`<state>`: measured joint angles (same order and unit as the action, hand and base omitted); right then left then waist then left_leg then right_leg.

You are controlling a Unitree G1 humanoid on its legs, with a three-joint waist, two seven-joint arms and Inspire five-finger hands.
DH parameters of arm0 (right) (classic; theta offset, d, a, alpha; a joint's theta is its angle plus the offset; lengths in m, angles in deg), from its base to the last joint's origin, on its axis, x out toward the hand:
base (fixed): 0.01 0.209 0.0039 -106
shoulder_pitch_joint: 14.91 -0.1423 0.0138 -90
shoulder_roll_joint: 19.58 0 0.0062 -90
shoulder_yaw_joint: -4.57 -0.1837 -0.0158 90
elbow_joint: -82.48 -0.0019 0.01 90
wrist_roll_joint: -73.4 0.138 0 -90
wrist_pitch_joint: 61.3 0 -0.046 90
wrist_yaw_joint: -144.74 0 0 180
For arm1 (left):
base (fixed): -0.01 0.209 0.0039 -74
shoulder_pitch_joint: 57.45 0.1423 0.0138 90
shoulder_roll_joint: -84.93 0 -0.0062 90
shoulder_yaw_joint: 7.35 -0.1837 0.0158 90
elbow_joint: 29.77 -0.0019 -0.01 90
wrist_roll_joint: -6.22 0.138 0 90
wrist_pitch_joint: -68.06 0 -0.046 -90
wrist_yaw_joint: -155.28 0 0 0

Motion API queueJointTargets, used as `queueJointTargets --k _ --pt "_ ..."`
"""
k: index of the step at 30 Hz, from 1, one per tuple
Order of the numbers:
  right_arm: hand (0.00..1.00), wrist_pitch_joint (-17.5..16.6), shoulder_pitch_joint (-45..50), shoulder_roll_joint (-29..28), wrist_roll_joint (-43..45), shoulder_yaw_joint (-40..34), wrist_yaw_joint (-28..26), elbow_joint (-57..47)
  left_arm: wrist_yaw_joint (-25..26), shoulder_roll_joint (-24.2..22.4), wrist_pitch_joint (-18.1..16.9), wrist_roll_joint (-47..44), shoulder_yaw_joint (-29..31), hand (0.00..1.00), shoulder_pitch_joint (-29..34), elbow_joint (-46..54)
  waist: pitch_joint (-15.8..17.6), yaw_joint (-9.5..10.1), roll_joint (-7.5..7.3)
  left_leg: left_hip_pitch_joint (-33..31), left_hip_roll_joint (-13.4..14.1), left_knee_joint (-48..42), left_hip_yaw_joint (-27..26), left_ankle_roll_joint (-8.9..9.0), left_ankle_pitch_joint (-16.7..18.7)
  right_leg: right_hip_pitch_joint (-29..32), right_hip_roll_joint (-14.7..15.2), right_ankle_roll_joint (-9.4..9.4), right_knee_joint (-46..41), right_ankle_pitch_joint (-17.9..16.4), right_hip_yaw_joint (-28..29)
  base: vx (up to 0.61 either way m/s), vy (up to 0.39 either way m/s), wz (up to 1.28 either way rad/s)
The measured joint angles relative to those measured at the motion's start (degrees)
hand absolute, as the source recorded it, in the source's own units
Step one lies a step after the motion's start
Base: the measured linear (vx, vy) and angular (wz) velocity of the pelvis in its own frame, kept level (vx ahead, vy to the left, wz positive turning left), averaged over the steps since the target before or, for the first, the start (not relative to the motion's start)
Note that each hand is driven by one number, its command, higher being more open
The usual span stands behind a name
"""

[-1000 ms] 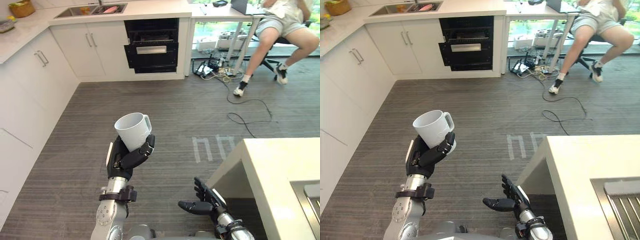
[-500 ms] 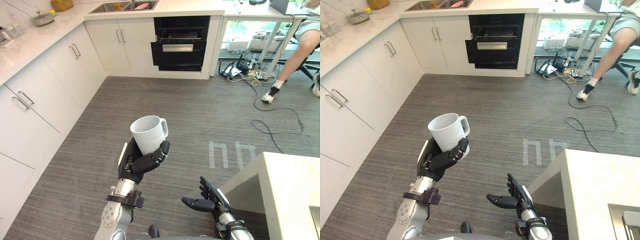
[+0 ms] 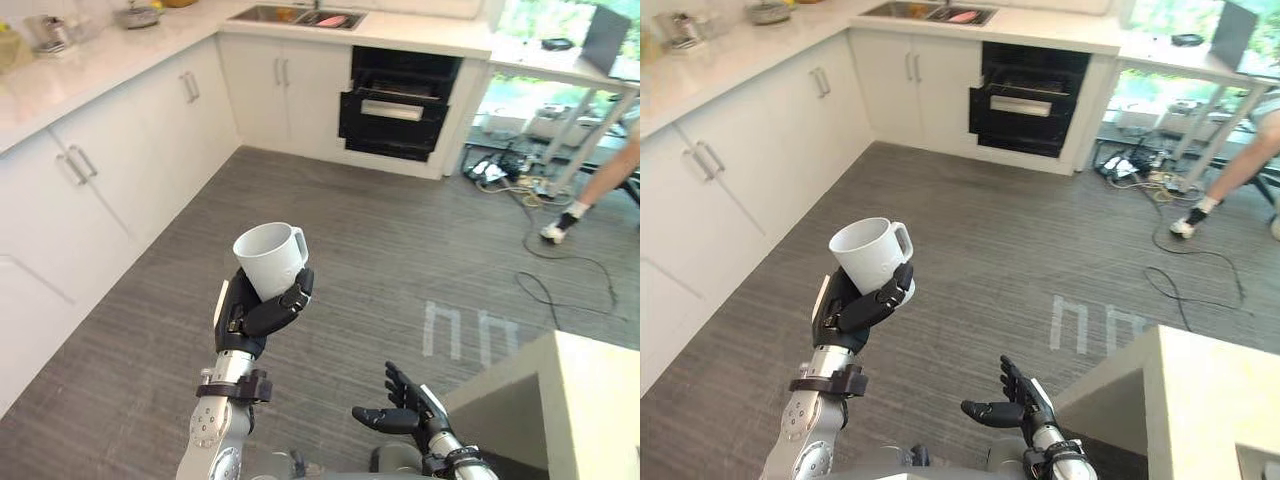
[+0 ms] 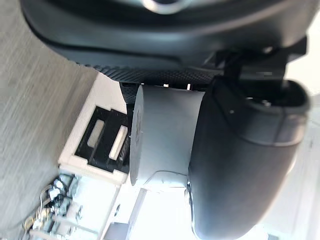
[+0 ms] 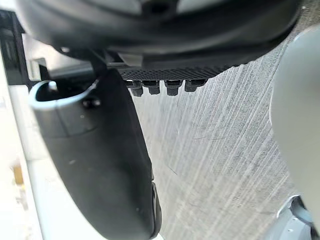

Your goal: Walk over to the sink, pick up the cup, carry it to the dishwasher, place the cup inside the dishwasher, then close the dishwasher door

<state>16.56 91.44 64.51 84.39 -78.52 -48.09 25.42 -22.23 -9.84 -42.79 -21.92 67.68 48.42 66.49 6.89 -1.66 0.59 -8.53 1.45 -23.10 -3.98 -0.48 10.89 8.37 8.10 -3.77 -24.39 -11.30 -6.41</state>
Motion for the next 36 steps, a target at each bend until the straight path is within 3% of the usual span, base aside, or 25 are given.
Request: queueJointTargets --k 2,6,7,14,17,19,24,27,30,32,36 --pt "1.00 0.0 -0.2 0.1 0.0 0.0 0.0 -0.1 -0.2 0.0 0.0 -0.1 0.1 0.00 0.8 -0.5 -0.4 0.99 0.81 0.1 1.5 -0.5 0.3 1.08 0.5 -1.4 -1.6 0.45 1.7 0.1 -0.8 0.18 -0.126 0.07" --pt "1.00 0.0 -1.8 0.3 -0.3 -2.2 0.7 -0.5 -1.9 -0.3 -0.3 -0.1 0.2 0.00 1.2 -0.5 -0.8 1.06 0.80 1.0 2.3 1.5 1.1 2.38 0.6 -3.0 -2.7 0.89 4.4 0.1 -2.0 0.20 -0.096 0.09" --pt "1.00 1.4 -0.5 0.5 -2.1 -2.2 1.9 1.7 -3.2 -1.0 -0.4 -0.1 1.1 0.00 3.6 -0.5 -4.7 1.36 0.63 3.1 1.0 8.6 0.2 2.00 -3.8 -5.3 -3.0 0.98 11.3 4.4 -0.9 0.07 -0.018 0.01" --pt "1.00 1.6 -0.5 0.2 -2.1 -2.7 2.1 1.4 -3.0 -1.3 -0.4 -0.1 1.1 0.00 3.6 -0.5 -4.6 1.54 0.80 3.2 1.0 9.5 -0.5 1.84 -3.8 -5.5 -2.3 0.70 12.0 4.6 -1.3 0.00 0.000 0.00" --pt "1.00 2.1 -0.5 -0.7 -2.1 -3.2 2.9 0.9 -2.6 -1.4 -0.3 0.0 1.1 0.00 3.6 -0.6 -4.6 1.39 0.80 3.9 1.8 10.9 -3.0 1.63 -4.7 -6.7 -1.8 0.16 13.8 5.3 -2.3 0.01 -0.009 0.11" --pt "1.00 2.9 -0.1 -1.3 -2.1 -3.7 3.2 0.0 -1.8 -2.1 -0.3 -0.1 1.1 0.00 3.8 -1.2 -4.6 1.76 0.79 5.5 2.4 11.8 -7.4 1.68 -4.9 -8.9 -1.1 -0.53 15.8 5.9 -2.8 0.04 0.035 0.08" --pt "1.00 3.3 -0.9 -2.8 -2.0 -4.3 4.8 -0.4 1.3 -3.7 -0.3 -0.1 2.6 0.00 4.3 -2.2 -4.5 2.54 0.52 6.5 2.2 10.8 -10.8 1.25 -3.7 -9.5 0.0 -1.41 16.4 6.4 -3.1 0.04 0.077 -0.11" --pt "1.00 3.3 -1.0 -2.9 -1.9 -4.5 5.4 -0.6 2.1 -4.4 -0.2 -0.1 3.5 0.00 4.4 -2.4 -3.7 2.44 0.65 6.0 2.8 6.8 -11.0 0.98 -1.1 -9.2 0.5 -1.94 13.1 4.9 -4.5 -0.01 0.033 -0.09" --pt "1.00 3.3 -0.8 -2.7 -1.9 -5.7 5.8 -0.8 2.2 -4.8 -0.2 0.0 3.2 0.00 4.4 -2.4 -2.2 2.09 -0.37 5.1 1.5 1.5 -10.8 -0.62 3.6 -6.1 4.2 -2.65 2.0 -1.6 -5.5 -0.07 0.052 0.11" --pt "1.00 3.3 -0.5 -2.3 -1.9 -5.7 6.1 -1.1 2.2 -4.6 -0.2 0.0 3.3 0.00 4.4 -2.3 -1.2 2.06 -1.20 5.1 0.0 -0.5 -10.9 -1.28 5.1 -2.4 8.1 -1.18 -8.6 -3.9 -8.1 0.01 0.015 0.07" --pt "1.00 3.3 0.0 -2.7 -1.9 -5.4 5.7 -1.2 2.2 -3.4 -0.1 -0.1 2.8 0.00 4.5 -2.4 -0.1 1.94 -1.20 6.9 0.0 -1.1 -10.0 -1.79 6.1 1.8 9.3 0.58 -17.3 -5.2 -8.0 0.10 -0.015 0.06"
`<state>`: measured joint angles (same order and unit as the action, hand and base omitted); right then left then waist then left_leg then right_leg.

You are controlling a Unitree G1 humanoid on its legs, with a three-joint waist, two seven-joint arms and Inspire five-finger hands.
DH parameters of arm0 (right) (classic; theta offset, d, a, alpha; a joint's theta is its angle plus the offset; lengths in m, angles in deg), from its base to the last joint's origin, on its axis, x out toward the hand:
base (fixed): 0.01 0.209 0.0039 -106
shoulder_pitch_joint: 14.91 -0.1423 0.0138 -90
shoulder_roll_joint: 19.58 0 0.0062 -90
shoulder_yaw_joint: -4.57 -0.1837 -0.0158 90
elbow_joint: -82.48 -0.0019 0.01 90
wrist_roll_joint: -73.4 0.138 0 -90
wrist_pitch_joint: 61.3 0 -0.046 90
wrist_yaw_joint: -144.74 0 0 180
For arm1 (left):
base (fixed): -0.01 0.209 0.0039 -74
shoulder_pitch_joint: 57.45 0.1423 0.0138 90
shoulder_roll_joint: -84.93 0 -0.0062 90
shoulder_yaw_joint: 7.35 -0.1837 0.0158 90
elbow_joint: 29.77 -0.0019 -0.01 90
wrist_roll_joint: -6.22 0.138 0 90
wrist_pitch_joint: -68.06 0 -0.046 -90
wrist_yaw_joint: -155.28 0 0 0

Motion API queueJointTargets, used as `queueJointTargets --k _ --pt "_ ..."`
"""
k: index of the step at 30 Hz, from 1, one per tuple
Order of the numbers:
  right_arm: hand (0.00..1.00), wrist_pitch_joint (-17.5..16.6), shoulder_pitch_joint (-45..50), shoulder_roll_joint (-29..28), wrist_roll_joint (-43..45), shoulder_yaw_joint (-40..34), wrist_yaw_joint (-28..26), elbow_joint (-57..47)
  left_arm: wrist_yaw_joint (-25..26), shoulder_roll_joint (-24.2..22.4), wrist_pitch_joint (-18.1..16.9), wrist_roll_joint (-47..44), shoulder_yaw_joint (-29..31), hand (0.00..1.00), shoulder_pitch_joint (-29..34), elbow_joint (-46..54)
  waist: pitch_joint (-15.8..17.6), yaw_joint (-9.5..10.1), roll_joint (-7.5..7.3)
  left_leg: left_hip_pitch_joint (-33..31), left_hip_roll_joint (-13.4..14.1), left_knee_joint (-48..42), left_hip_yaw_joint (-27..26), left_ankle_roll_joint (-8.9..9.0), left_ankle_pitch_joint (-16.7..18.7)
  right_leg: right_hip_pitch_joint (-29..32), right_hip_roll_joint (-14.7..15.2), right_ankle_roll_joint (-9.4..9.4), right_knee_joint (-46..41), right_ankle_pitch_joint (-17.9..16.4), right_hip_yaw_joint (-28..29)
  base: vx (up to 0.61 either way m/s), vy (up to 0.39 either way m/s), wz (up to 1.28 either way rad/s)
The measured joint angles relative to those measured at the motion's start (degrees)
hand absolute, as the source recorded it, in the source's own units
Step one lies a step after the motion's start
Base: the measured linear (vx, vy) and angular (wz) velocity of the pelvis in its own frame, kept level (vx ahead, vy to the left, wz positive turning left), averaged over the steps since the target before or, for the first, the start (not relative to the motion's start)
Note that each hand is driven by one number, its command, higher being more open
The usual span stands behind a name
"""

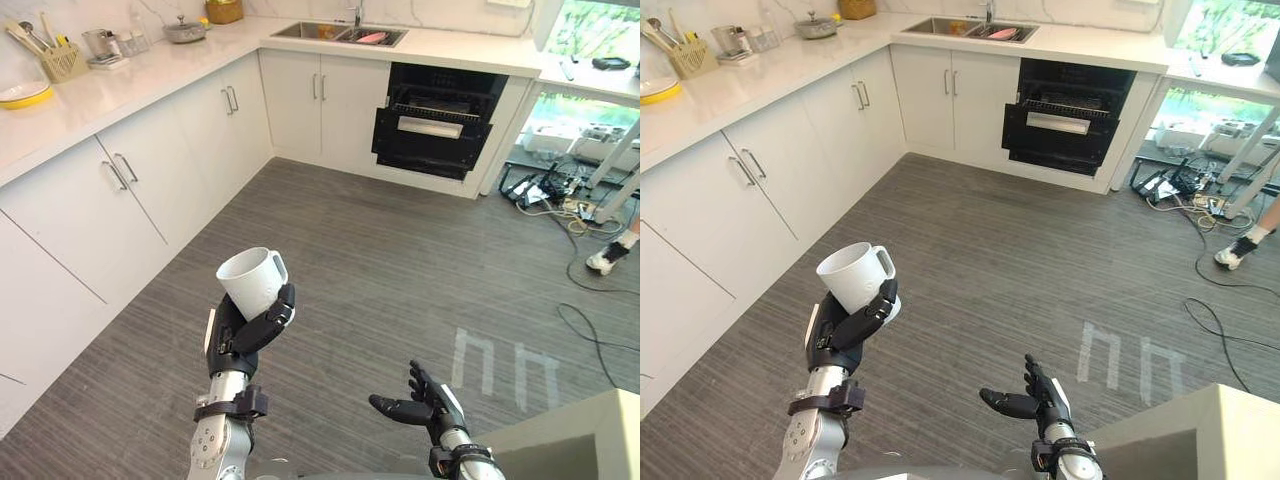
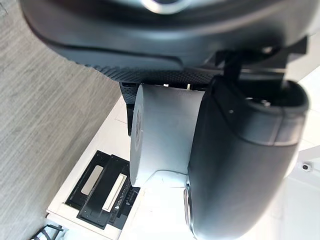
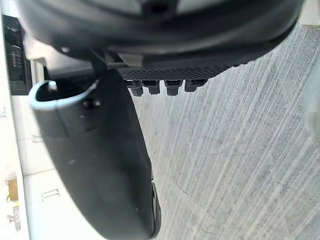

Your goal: Walk over to the sink, pick up the cup, carry it to the dishwasher, place the cup inside the dishwasher, then close the dishwasher door

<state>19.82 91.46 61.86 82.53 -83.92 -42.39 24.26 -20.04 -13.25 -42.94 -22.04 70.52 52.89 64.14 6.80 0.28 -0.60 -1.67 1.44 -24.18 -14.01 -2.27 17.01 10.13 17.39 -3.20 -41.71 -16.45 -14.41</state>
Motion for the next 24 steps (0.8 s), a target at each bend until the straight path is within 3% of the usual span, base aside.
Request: queueJointTargets --k 2,4,6,7,8,9,10,11,12,13,14,15,16,17,20,21,22,23,24 --pt "1.00 0.0 0.2 0.1 0.2 0.0 -0.9 -0.5 0.0 0.7 -0.1 0.0 -0.1 0.00 -0.7 0.0 0.2 -0.54 0.32 1.2 1.6 0.3 1.0 0.87 1.0 2.9 -3.0 -0.20 3.6 -1.0 0.3 0.17 -0.117 0.10" --pt "1.00 0.0 0.2 0.2 0.9 -0.1 -1.5 -1.3 -0.2 1.2 -0.1 0.0 -0.7 0.00 -1.6 0.0 0.6 -1.37 0.59 2.5 2.9 0.9 2.3 2.11 1.7 6.4 -5.4 -1.36 7.6 0.3 1.5 0.19 -0.161 0.25" --pt "1.00 0.0 0.2 0.5 0.9 -0.1 -1.9 -1.8 -0.8 1.4 -0.1 0.0 -1.1 0.00 -2.3 -0.4 0.8 -1.79 0.87 4.8 4.7 1.2 3.2 4.22 3.1 8.8 -7.5 -1.23 13.4 7.7 4.0 0.26 -0.197 0.30" --pt "1.00 0.0 0.3 0.8 0.9 -0.1 -2.2 -1.9 -0.9 1.5 -0.4 0.0 -1.9 0.00 -2.7 -1.0 0.8 -2.03 0.90 6.3 6.0 0.7 4.2 5.90 4.5 7.9 -8.8 -0.09 15.7 14.8 4.6 0.39 -0.260 0.22" --pt "1.00 0.0 0.1 1.4 0.9 -0.4 -2.4 -2.1 -1.1 1.3 -0.5 0.0 -2.4 0.00 -3.3 -1.8 0.8 -1.99 1.63 6.9 7.4 0.0 4.6 6.68 5.4 7.3 -9.8 1.66 14.2 13.5 3.9 0.46 -0.299 0.18" --pt "1.00 0.0 -0.1 1.4 0.8 -1.3 -2.9 -3.0 -1.3 1.1 -0.4 0.1 -3.1 0.00 -4.0 -2.0 1.1 -1.48 2.20 7.5 8.2 -0.5 4.7 7.50 5.4 8.3 -9.8 2.72 9.1 9.7 3.5 0.45 -0.291 0.12" --pt "1.00 0.2 -0.3 1.7 0.8 -2.5 -3.0 -4.6 -1.4 0.9 -0.2 0.0 -3.7 0.00 -4.1 -2.1 1.2 -1.80 2.26 8.4 8.2 -1.1 4.8 7.69 5.2 9.1 -9.2 3.46 4.8 5.8 3.3 0.36 -0.224 0.14" --pt "1.00 0.4 -0.2 1.7 0.8 -2.8 -3.1 -5.2 -1.4 0.4 -0.1 0.0 -4.0 0.00 -4.0 -2.1 1.1 -2.13 2.48 8.4 8.6 -2.1 4.8 7.58 5.2 9.1 -9.3 3.72 3.6 4.1 3.1 0.35 -0.233 0.25" --pt "1.00 0.6 -0.2 1.9 0.8 -2.8 -3.3 -5.5 -1.5 0.1 0.2 0.0 -4.1 0.00 -3.5 -2.1 0.6 -2.69 3.27 7.6 10.3 -6.3 5.2 7.45 5.2 8.0 -9.9 4.12 2.3 1.0 1.8 0.34 -0.228 0.27" --pt "1.00 1.1 0.2 2.0 0.8 -2.8 -3.6 -5.3 -1.5 -0.5 0.7 0.1 -4.4 0.00 -3.1 -2.2 -0.3 -2.87 4.44 5.7 12.7 -12.2 5.4 6.00 4.4 6.1 -11.4 4.28 2.7 -1.4 0.1 0.34 -0.231 0.27" --pt "1.00 1.4 0.5 2.0 0.8 -2.8 -3.8 -5.3 -1.5 -0.6 0.7 0.1 -4.5 0.00 -2.8 -2.2 -0.5 -2.81 4.69 4.5 14.0 -15.6 5.2 4.07 3.2 5.1 -12.1 4.65 3.0 -2.3 -0.4 0.33 -0.234 0.24" --pt "1.00 1.6 1.4 2.1 0.7 -2.8 -4.1 -5.3 -1.8 -1.1 0.8 0.1 -4.7 0.00 -2.3 -2.3 -0.9 -2.74 5.23 1.7 17.3 -22.9 3.5 0.36 -1.1 2.4 -13.6 5.74 4.6 -3.9 -1.3 0.43 -0.293 0.18" --pt "1.00 1.9 2.2 2.4 0.5 -2.7 -4.2 -5.3 -2.4 -1.9 0.8 0.1 -4.6 0.00 -1.6 -2.6 -1.2 -2.61 5.66 -1.7 20.7 -30.8 2.0 -0.50 -3.7 -0.8 -15.7 6.37 7.5 -4.3 -1.8 0.45 -0.272 0.11" --pt "1.00 2.0 2.4 2.9 0.2 -2.4 -4.1 -5.0 -2.7 -2.3 0.8 0.1 -4.4 0.00 -0.9 -3.2 -1.4 -2.51 5.97 -5.1 21.1 -36.6 1.1 -0.16 -2.1 -4.4 -16.6 7.73 11.0 -3.8 -1.7 0.41 -0.188 0.01" --pt "1.00 1.7 2.2 3.9 0.3 -2.1 -4.1 -5.2 -3.4 -2.3 0.7 0.0 -4.2 0.00 -0.6 -4.3 -1.6 -2.34 5.46 -10.4 17.0 -33.0 -2.6 0.62 1.7 -10.9 -16.6 6.96 18.5 -2.1 -1.3 0.48 -0.062 -0.08" --pt "1.00 1.5 1.9 4.4 0.3 -2.1 -3.9 -5.4 -3.6 -2.4 0.7 0.0 -4.2 0.00 -0.8 -4.3 -1.6 -1.41 5.32 -12.8 13.6 -26.3 -3.3 1.38 2.2 -13.2 -16.2 6.54 21.1 -1.8 -0.4 0.36 0.000 -0.26" --pt "1.00 1.4 1.8 4.6 0.4 -2.0 -3.8 -5.4 -3.6 -2.4 0.7 0.0 -4.2 0.00 -0.8 -4.2 -1.5 -0.93 5.16 -13.9 11.6 -22.2 -3.2 1.91 2.0 -14.4 -15.8 6.51 22.2 -1.8 0.0 0.58 0.040 -0.37" --pt "1.00 1.4 1.7 5.0 1.0 -1.5 -3.3 -5.4 -3.5 -2.3 0.7 0.0 -4.1 0.00 -0.8 -4.1 -1.0 0.01 4.48 -16.2 6.9 -12.3 -2.5 3.44 0.3 -17.7 -14.6 6.46 24.5 -1.8 0.9 0.50 0.055 -0.34" --pt "1.00 1.4 1.7 5.1 1.3 -1.0 -2.9 -5.4 -3.3 -2.2 0.7 0.0 -4.0 0.00 -0.7 -4.1 -0.7 0.41 4.08 -17.5 4.7 -6.8 -2.1 4.00 -2.6 -19.4 -14.1 6.40 25.2 -1.8 1.5 0.51 0.065 -0.33"
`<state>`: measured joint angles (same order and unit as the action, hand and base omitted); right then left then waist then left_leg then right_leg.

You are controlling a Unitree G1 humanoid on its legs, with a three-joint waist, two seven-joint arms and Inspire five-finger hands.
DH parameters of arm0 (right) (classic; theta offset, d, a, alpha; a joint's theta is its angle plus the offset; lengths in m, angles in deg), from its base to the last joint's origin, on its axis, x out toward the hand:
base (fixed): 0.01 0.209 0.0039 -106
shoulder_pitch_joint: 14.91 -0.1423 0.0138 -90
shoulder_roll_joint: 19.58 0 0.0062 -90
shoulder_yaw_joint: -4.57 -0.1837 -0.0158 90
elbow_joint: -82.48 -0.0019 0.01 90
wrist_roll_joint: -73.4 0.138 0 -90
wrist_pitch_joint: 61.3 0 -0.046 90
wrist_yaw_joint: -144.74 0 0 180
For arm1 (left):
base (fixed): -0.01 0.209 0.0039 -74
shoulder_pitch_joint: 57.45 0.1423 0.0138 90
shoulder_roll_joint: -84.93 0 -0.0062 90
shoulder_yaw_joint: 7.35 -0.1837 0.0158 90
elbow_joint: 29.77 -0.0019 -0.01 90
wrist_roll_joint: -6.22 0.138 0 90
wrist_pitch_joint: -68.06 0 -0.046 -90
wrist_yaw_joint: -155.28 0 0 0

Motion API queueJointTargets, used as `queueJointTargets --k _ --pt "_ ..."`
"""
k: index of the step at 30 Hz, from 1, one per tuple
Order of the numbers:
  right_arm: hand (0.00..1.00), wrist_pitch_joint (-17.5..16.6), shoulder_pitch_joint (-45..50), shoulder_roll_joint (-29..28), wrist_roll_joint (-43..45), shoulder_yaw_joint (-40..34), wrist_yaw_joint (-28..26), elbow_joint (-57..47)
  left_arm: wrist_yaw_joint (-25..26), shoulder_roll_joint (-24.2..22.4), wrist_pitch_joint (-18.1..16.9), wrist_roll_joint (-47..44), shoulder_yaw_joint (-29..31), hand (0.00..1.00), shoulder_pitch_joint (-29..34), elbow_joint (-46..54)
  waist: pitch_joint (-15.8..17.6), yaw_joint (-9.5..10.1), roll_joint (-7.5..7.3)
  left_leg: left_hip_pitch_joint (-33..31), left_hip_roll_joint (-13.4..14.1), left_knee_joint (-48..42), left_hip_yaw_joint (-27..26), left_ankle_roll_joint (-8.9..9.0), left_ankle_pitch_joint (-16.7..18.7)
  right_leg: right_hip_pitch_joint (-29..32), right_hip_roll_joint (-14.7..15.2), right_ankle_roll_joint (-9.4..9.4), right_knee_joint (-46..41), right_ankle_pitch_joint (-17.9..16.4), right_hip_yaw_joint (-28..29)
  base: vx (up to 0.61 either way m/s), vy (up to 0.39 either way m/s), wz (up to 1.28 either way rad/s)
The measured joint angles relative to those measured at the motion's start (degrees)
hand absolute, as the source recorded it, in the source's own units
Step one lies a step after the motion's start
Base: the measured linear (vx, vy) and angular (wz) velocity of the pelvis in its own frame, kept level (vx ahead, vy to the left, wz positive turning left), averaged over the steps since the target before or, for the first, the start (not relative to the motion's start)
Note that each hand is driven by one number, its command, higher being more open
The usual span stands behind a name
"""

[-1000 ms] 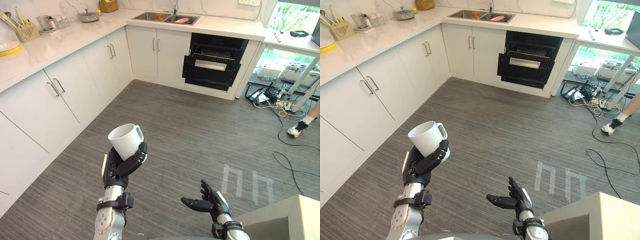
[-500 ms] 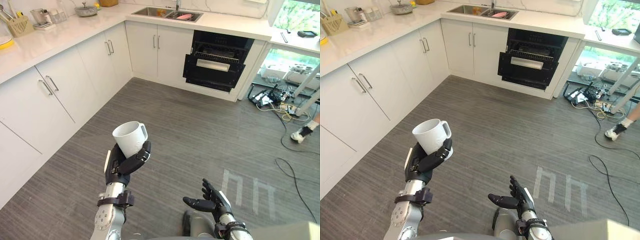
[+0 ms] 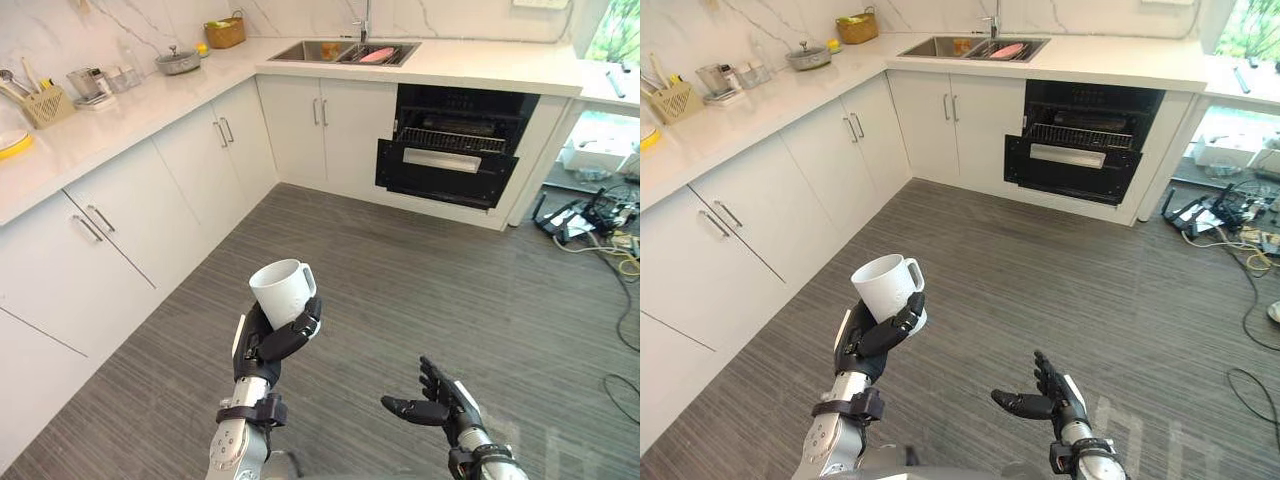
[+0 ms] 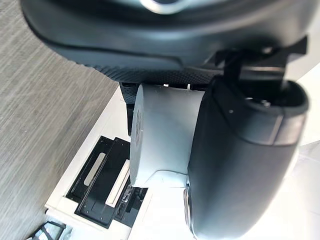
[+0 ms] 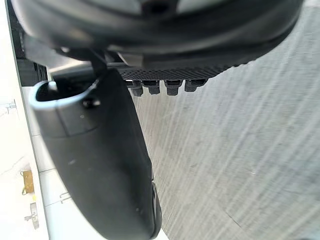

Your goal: Walk over to the sink, pick up the cup, carry it to the dishwasher, place the cup inside the dishwasher, then close the dishwasher door

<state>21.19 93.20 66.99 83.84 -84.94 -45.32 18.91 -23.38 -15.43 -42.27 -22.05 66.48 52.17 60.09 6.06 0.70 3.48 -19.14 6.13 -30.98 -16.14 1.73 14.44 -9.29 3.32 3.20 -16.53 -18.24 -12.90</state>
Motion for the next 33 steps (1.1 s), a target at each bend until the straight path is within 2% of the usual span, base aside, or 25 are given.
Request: queueJointTargets --k 1,2,3,4,5,7,8,9,10,11,14,16,17,19,20,21,22,23,25,26,27,28,29,32,33 --pt "1.00 0.0 0.1 0.0 0.4 0.1 0.2 0.0 0.2 0.1 0.0 -0.1 0.0 0.00 0.1 0.2 0.0 0.10 -0.03 -0.6 -1.0 3.8 0.2 0.39 -2.7 -0.9 0.2 -0.36 0.0 0.0 0.3 0.49 0.114 -0.36" --pt "1.00 -0.1 0.7 0.0 0.8 0.8 0.4 -0.1 1.0 0.4 0.2 -0.2 0.1 0.00 0.9 1.8 0.0 0.10 0.03 -0.5 -2.7 12.5 0.4 0.76 -10.7 -3.7 0.1 -2.98 -0.9 -1.1 1.2 0.49 0.140 -0.37" --pt "1.00 -0.3 1.0 0.0 0.8 1.3 0.5 -0.1 1.2 0.6 0.1 -0.4 0.1 0.00 1.4 3.0 0.0 0.16 0.15 -0.3 -2.6 14.2 0.4 0.81 -13.4 -4.8 -0.1 -4.75 -1.9 -2.3 2.0 0.62 0.223 -0.70" --pt "1.00 -0.3 1.1 -0.3 0.7 2.3 0.6 0.0 1.1 1.1 -0.1 -1.0 0.5 0.00 2.0 4.6 -0.1 1.03 -0.41 -0.3 -2.0 10.2 0.8 -3.98 -19.3 -6.3 0.3 -5.35 -4.6 -6.0 3.8 0.53 0.215 -0.62" --pt "1.00 -0.2 1.0 -1.2 0.7 2.6 0.8 0.2 1.2 1.3 0.2 -1.1 1.4 0.00 1.1 4.3 -0.4 0.69 -2.86 -1.5 -3.3 4.5 -0.7 -6.62 -14.2 -6.8 2.9 -6.55 -7.3 -7.8 4.1 0.63 0.262 -0.44" --pt "1.00 -0.3 0.9 -1.3 0.8 2.5 0.7 0.0 1.2 0.9 0.5 -1.1 1.9 0.00 0.1 4.2 -0.7 0.05 -3.70 -3.2 -4.5 -0.4 -1.1 -8.19 -9.2 -4.0 5.0 -6.79 -14.0 -7.8 5.0 0.51 0.232 0.04" --pt "1.00 -0.3 1.0 -1.5 0.7 2.2 0.6 0.0 0.9 0.9 0.5 -1.0 2.3 0.00 -0.4 4.5 -0.4 0.04 -5.01 -3.4 -6.2 -3.0 -1.8 -8.90 -5.9 -0.3 7.9 -8.50 -23.3 -6.7 5.8 0.40 0.201 0.12" --pt "1.00 -0.3 1.0 -1.7 0.7 2.3 0.5 0.2 0.8 1.3 0.5 -1.0 2.5 0.00 -0.6 4.8 -0.1 0.02 -5.85 -3.0 -7.5 -4.9 -2.1 -9.40 -3.3 2.2 10.2 -11.08 -30.6 -4.2 6.2 0.51 0.224 0.21" --pt "1.00 -0.2 0.8 -2.3 0.7 2.7 0.6 1.0 0.8 1.9 0.9 -1.0 2.7 0.00 -0.4 4.8 0.1 0.09 -7.40 -1.4 -9.4 -5.8 -2.1 -10.11 -0.6 4.6 12.8 -11.50 -37.8 2.0 6.1 0.41 0.161 0.19" --pt "1.00 -0.2 0.7 -2.6 0.7 2.9 0.6 1.7 0.8 1.9 1.3 -1.0 2.7 0.00 -0.1 4.8 0.0 0.05 -7.51 -0.1 -9.7 -5.7 -1.8 -10.52 0.4 5.5 13.5 -11.20 -40.4 2.6 6.1 0.52 0.167 0.06" --pt "1.00 -0.2 -0.1 -3.7 0.6 5.3 1.3 2.1 0.9 2.1 1.7 -1.0 3.6 0.00 0.5 4.8 0.2 -0.06 -6.67 7.6 -9.7 -1.9 -0.4 -10.27 2.6 12.7 11.7 -8.59 -42.3 -5.2 3.5 0.54 0.134 0.02" --pt "1.00 -0.5 0.3 -3.8 0.6 6.1 1.3 1.6 1.0 2.4 1.7 -1.0 2.4 0.00 -1.2 4.8 0.2 -0.65 -4.39 14.9 -9.2 5.6 2.3 -9.23 2.1 21.4 6.9 -6.57 -32.7 -7.3 1.4 0.46 0.074 0.30" --pt "1.00 -0.6 0.8 -3.8 0.6 6.1 1.3 1.3 0.9 2.6 1.7 -1.0 2.0 0.00 -2.0 4.8 0.1 -1.01 -4.18 16.3 -9.1 6.8 3.2 -9.15 2.1 23.7 5.7 -7.28 -29.0 -6.8 1.8 0.42 0.052 0.71" --pt "1.00 -0.9 2.1 -4.5 0.6 6.1 1.2 1.1 0.9 3.8 1.7 -1.0 0.5 0.00 -5.0 4.7 0.5 -2.48 -4.23 20.8 -9.4 8.0 6.9 -7.76 4.1 29.6 2.8 -10.58 -10.0 3.5 6.9 0.53 0.039 0.85" --pt "1.00 -1.2 2.3 -4.8 0.5 5.7 1.2 0.8 0.9 4.1 1.7 -1.0 0.1 0.00 -4.9 4.7 0.4 -2.72 -4.31 22.2 -9.5 7.9 7.4 -7.34 5.3 30.4 2.7 -10.49 -7.0 6.5 7.6 0.51 -0.016 0.68" --pt "1.00 -1.3 2.5 -5.3 0.4 5.1 1.0 0.6 0.9 4.5 1.7 -1.0 -0.5 0.00 -4.4 4.4 0.0 -3.28 -4.56 25.1 -9.4 7.1 8.1 -6.81 8.2 31.5 2.7 -9.17 -6.1 10.4 8.4 0.45 -0.044 0.47" --pt "1.00 -1.3 2.8 -5.4 0.1 4.8 1.0 0.3 0.8 4.6 1.7 -1.0 -1.0 0.00 -3.9 4.2 -0.6 -3.32 -4.53 27.1 -9.3 6.6 8.6 -6.42 10.5 32.2 2.8 -7.32 -8.2 12.0 8.1 0.59 -0.096 0.36" --pt "1.00 -0.5 2.8 -5.0 -0.7 4.8 0.5 -0.2 0.8 3.9 1.7 -1.0 -1.4 0.00 -1.8 4.3 -2.1 -3.01 -3.31 30.7 -8.0 7.7 8.2 -4.16 12.7 31.9 2.4 -4.47 -13.1 11.1 5.7 0.67 -0.121 0.25" --pt "1.00 -0.3 2.3 -5.4 -0.6 4.2 0.2 -0.7 0.9 3.2 1.6 -1.0 -2.7 0.00 -0.6 4.3 -3.2 -3.44 -2.77 28.8 -4.7 -2.1 4.7 -3.00 13.3 31.0 2.5 -3.31 -16.9 10.6 3.5 0.68 -0.146 0.48" --pt "1.00 -0.2 2.2 -5.1 -0.6 3.8 0.2 -1.1 1.1 2.4 1.7 -0.9 -4.7 0.00 -0.6 4.0 -3.6 -3.80 -1.57 24.6 0.0 -13.6 2.2 -1.56 11.6 30.0 1.6 -1.53 -18.6 11.0 1.6 0.65 -0.174 0.63" --pt "1.00 0.4 1.4 -4.1 -0.7 3.8 0.1 -1.4 1.2 1.2 1.8 -0.9 -6.3 0.00 -0.5 3.7 -3.6 -3.24 0.56 21.2 5.0 -22.6 -0.4 -2.35 6.0 27.9 -0.4 -0.50 -18.2 8.6 0.2 0.76 -0.174 0.40" --pt "1.00 0.7 1.0 -4.0 -0.7 3.9 0.0 -1.4 1.2 1.1 2.0 -0.8 -6.7 0.00 -0.5 3.4 -3.4 -2.99 0.54 19.8 6.8 -26.2 -1.2 -2.67 2.9 26.7 -0.9 0.12 -17.4 7.7 0.2 0.76 -0.131 0.09" --pt "1.00 0.7 -0.2 -4.0 -0.7 3.7 0.5 -1.4 0.8 0.7 2.3 -0.8 -6.9 0.00 -1.2 2.0 -3.3 -3.14 0.63 17.5 8.4 -28.0 -1.8 -2.51 4.9 22.3 -1.3 0.02 -14.4 6.9 0.6 0.60 -0.088 0.01" --pt "1.00 0.6 -0.7 -3.8 -0.6 3.6 1.9 -1.4 0.4 0.9 2.5 -0.8 -6.7 0.00 -2.3 0.4 -2.1 -3.00 -1.17 13.7 6.0 -20.8 -1.8 -2.45 7.8 14.7 -0.4 -0.22 -8.1 7.0 2.4 0.49 -0.044 -0.03" --pt "1.00 0.6 -0.9 -3.2 -0.5 3.7 2.6 -1.4 -0.2 1.1 2.4 -0.9 -6.4 0.00 -2.5 0.4 -1.8 -2.53 -1.99 11.1 3.5 -14.8 -1.0 -2.12 7.9 11.7 0.8 -0.28 -5.7 7.0 3.3 0.46 0.030 -0.26"
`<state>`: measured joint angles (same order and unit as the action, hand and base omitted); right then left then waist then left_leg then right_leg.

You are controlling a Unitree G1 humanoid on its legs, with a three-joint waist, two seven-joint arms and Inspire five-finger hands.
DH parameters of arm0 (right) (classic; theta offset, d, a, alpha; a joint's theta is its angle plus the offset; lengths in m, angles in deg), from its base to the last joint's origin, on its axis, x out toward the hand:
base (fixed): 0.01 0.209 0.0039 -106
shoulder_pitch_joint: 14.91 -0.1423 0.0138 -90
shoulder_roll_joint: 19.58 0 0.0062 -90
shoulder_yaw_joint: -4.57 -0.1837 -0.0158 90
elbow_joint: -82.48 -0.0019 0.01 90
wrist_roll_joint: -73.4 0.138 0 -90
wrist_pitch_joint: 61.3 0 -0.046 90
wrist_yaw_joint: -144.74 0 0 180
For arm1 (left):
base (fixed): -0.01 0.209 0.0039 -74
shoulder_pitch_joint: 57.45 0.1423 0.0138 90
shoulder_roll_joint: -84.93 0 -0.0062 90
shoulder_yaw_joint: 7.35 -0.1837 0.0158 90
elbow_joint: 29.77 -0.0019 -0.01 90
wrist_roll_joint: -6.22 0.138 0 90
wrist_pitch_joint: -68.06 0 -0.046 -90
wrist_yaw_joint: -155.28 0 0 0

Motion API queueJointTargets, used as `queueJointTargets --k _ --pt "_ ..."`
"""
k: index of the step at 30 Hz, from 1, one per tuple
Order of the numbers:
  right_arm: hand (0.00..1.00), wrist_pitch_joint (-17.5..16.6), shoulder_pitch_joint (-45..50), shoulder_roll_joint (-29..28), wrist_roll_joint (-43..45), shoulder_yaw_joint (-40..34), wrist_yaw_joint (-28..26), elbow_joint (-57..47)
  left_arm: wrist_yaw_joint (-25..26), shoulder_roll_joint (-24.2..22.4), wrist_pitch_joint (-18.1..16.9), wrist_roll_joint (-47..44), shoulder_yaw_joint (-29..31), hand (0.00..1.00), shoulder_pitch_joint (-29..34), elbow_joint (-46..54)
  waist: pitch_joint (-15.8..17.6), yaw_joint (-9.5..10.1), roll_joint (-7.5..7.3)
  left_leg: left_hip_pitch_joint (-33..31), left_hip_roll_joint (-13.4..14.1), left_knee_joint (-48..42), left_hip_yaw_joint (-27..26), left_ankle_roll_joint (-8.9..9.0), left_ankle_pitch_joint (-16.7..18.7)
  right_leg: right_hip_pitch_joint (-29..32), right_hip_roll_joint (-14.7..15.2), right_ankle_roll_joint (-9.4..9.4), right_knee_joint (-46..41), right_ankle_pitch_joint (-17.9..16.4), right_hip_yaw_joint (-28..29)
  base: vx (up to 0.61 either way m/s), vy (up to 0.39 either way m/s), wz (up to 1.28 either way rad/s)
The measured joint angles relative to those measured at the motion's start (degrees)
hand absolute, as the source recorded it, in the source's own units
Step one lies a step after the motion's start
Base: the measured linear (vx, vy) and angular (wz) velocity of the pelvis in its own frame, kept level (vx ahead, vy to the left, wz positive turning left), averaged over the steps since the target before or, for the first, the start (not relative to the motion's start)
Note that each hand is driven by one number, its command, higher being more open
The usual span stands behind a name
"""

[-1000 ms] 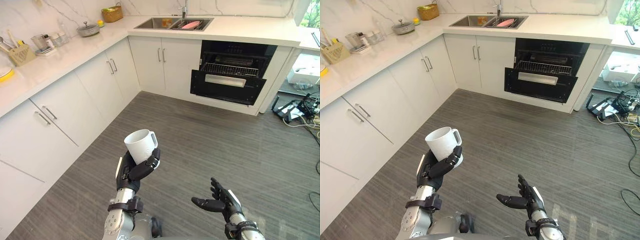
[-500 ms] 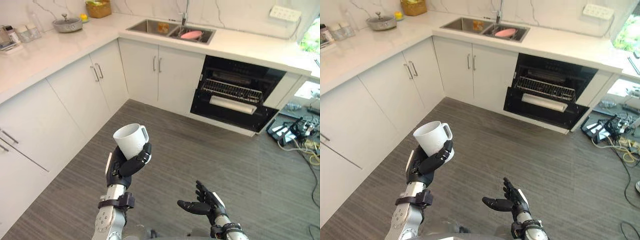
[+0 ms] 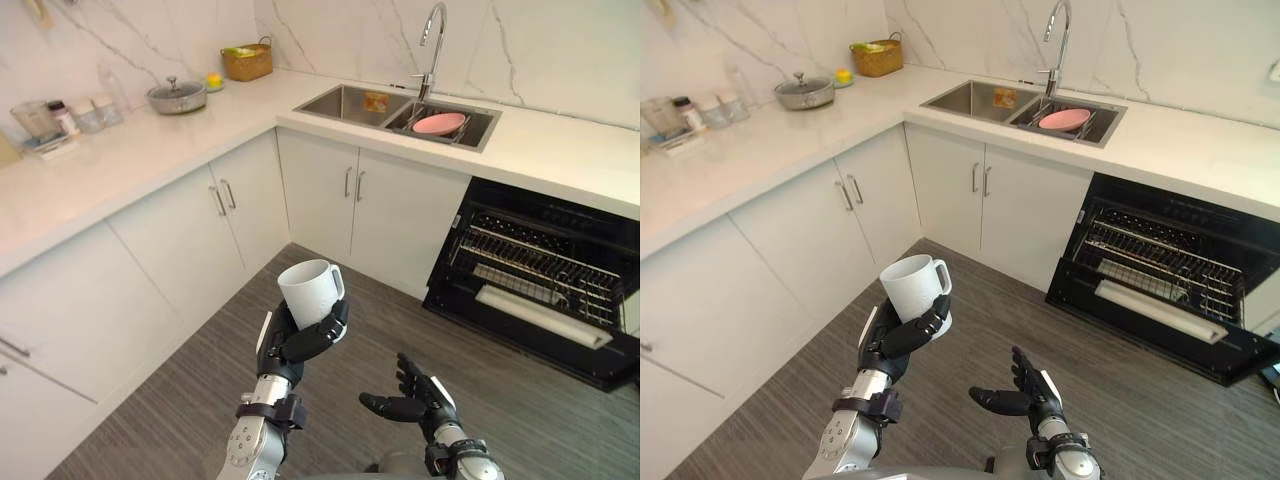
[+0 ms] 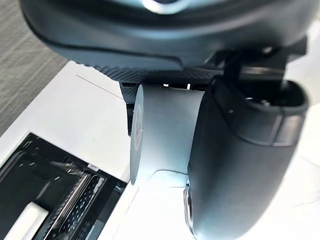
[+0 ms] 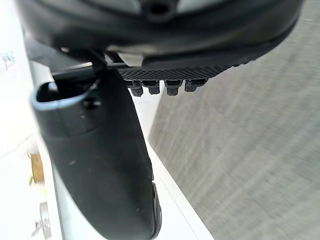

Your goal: Walk over to the sink, pick up the cup, carry it to the dishwasher, place the cup inside the dishwasher, then close the dishwasher door

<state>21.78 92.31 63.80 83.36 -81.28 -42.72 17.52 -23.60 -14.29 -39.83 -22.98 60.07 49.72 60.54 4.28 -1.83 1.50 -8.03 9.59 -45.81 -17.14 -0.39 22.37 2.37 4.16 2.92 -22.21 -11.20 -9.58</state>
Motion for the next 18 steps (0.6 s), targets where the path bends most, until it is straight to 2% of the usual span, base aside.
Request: queueJointTargets --k 1,2,3,4,5,6,7,8,9,11,12,13,15,16,17,18 --pt "1.00 0.0 -0.1 0.7 0.1 -0.2 0.7 0.0 -0.6 0.1 0.0 0.0 0.1 0.00 0.0 0.0 0.0 0.66 -0.19 -3.0 -2.9 7.5 2.7 0.98 -0.9 -2.0 1.1 -0.01 1.8 0.0 0.9 0.45 0.050 -0.35" --pt "1.00 0.0 -0.2 1.0 0.1 -0.3 1.1 0.3 -0.9 0.0 0.0 0.0 0.2 0.00 0.0 0.1 0.0 1.04 -0.16 -4.4 -4.0 11.5 4.7 1.49 -2.1 -2.8 1.5 -0.03 2.4 0.0 1.8 0.44 0.100 -0.55" --pt "1.00 -0.1 -0.2 1.2 0.1 -0.1 1.6 0.9 -1.3 0.4 -0.2 -0.1 0.3 0.00 0.2 0.4 0.1 1.89 -0.25 -6.5 -5.8 18.4 8.7 2.15 -6.6 -4.2 2.0 -1.73 2.8 -1.1 3.7 0.52 0.190 -0.80" --pt "1.00 -0.2 -0.3 2.0 0.1 0.3 2.0 1.3 -1.5 0.6 -0.2 -0.1 0.3 0.00 0.4 0.9 0.3 2.60 0.19 -7.2 -5.9 24.7 11.7 3.30 -12.8 -5.1 1.9 -4.47 1.9 -4.0 6.0 0.43 0.172 -0.88" --pt "1.00 -0.3 -0.3 2.5 0.1 0.7 2.2 1.5 -1.7 0.6 -0.2 -0.1 0.3 0.00 0.6 1.2 0.2 2.56 0.96 -7.2 -5.2 26.2 12.9 3.68 -15.5 -5.4 1.3 -4.99 0.7 -5.9 6.8 0.51 0.300 -1.02" --pt "1.00 -0.4 -0.1 2.8 0.1 1.4 2.4 2.1 -2.2 0.7 -0.2 -0.2 0.4 0.00 1.1 1.4 -0.1 2.56 1.58 -7.4 -4.4 22.1 12.8 1.92 -21.6 -6.0 0.7 -5.71 -2.6 -9.9 8.9 0.42 0.301 -0.98" --pt "1.00 -0.4 0.2 1.7 0.2 1.8 2.6 3.3 -2.9 1.5 -0.1 -0.3 0.9 0.00 1.3 1.4 -0.6 2.28 -0.54 -7.6 -5.3 16.9 10.5 0.50 -18.2 -6.2 2.7 -6.19 -4.9 -12.9 11.2 0.49 0.359 -0.88" --pt "1.00 -0.4 0.7 1.3 0.6 1.9 2.6 3.4 -3.4 1.7 0.0 -0.3 1.0 0.00 1.2 1.4 -1.0 1.99 -1.59 -8.0 -6.1 15.5 9.4 0.37 -16.0 -6.3 4.0 -6.38 -5.1 -14.3 11.8 0.37 0.265 -0.61" --pt "1.00 -0.4 1.3 1.1 1.3 1.9 2.6 3.4 -4.1 1.8 0.0 -0.2 0.8 0.00 1.0 1.8 -1.4 1.58 -2.94 -7.9 -7.2 14.6 7.9 -1.04 -13.1 -6.0 6.0 -6.38 -6.0 -14.5 12.5 0.39 0.263 -0.49" --pt "1.00 -0.4 0.7 0.3 1.4 2.2 2.4 3.5 -4.2 2.1 0.0 -0.1 0.9 0.00 0.1 3.2 -0.6 1.91 -4.30 -6.9 -8.2 14.0 5.0 -2.29 -10.5 0.0 9.0 -6.91 -16.8 -11.7 11.8 0.40 0.256 -0.55" --pt "1.00 -0.4 0.2 -0.1 1.4 3.2 2.1 4.2 -4.2 2.6 0.0 -0.1 0.8 0.00 -0.2 3.9 0.1 2.21 -5.32 -4.7 -8.3 13.7 3.4 -2.93 -9.3 2.6 10.9 -7.11 -23.6 -8.5 10.0 0.39 0.212 -0.58" --pt "1.00 -0.4 -0.7 -0.6 1.4 3.9 1.5 5.9 -4.0 3.0 0.2 0.0 0.7 0.00 -0.2 4.1 0.6 1.95 -5.19 -0.9 -7.9 14.5 2.7 -3.67 -8.0 3.2 11.9 -6.62 -28.2 -6.5 7.9 0.40 0.187 -0.52" --pt "1.00 -0.4 -1.7 -0.7 1.4 5.2 1.2 6.7 -3.8 3.4 0.3 0.0 0.6 0.00 -0.5 4.2 0.7 1.51 -4.33 4.1 -7.2 17.6 2.2 -3.54 -7.5 3.3 11.0 -5.66 -28.6 -8.5 4.6 0.34 0.109 -0.27" --pt "1.00 -0.4 -2.4 -0.8 1.4 5.6 1.0 6.6 -3.7 3.3 0.3 0.0 0.5 0.00 -1.0 4.8 0.6 1.03 -3.64 6.3 -6.4 20.1 2.0 -3.31 -7.6 4.3 9.7 -5.68 -26.9 -9.6 2.0 0.38 0.084 -0.33" --pt "1.00 -0.5 -4.5 -0.8 1.4 6.5 0.8 6.4 -3.4 3.4 0.2 0.0 0.3 0.00 -2.0 6.3 0.4 1.21 -3.10 9.0 -5.3 24.0 0.9 -2.43 -8.2 7.1 7.4 -5.51 -20.5 -10.1 -2.3 0.28 0.049 -0.36" --pt "1.00 -0.6 -5.2 -0.9 1.4 6.5 0.5 6.2 -3.2 3.5 0.1 0.0 0.0 0.00 -2.7 6.8 0.3 1.32 -2.84 9.9 -4.8 25.2 0.3 -2.20 -8.3 8.0 6.3 -5.64 -16.8 -9.9 -3.7 0.32 0.042 -0.54"
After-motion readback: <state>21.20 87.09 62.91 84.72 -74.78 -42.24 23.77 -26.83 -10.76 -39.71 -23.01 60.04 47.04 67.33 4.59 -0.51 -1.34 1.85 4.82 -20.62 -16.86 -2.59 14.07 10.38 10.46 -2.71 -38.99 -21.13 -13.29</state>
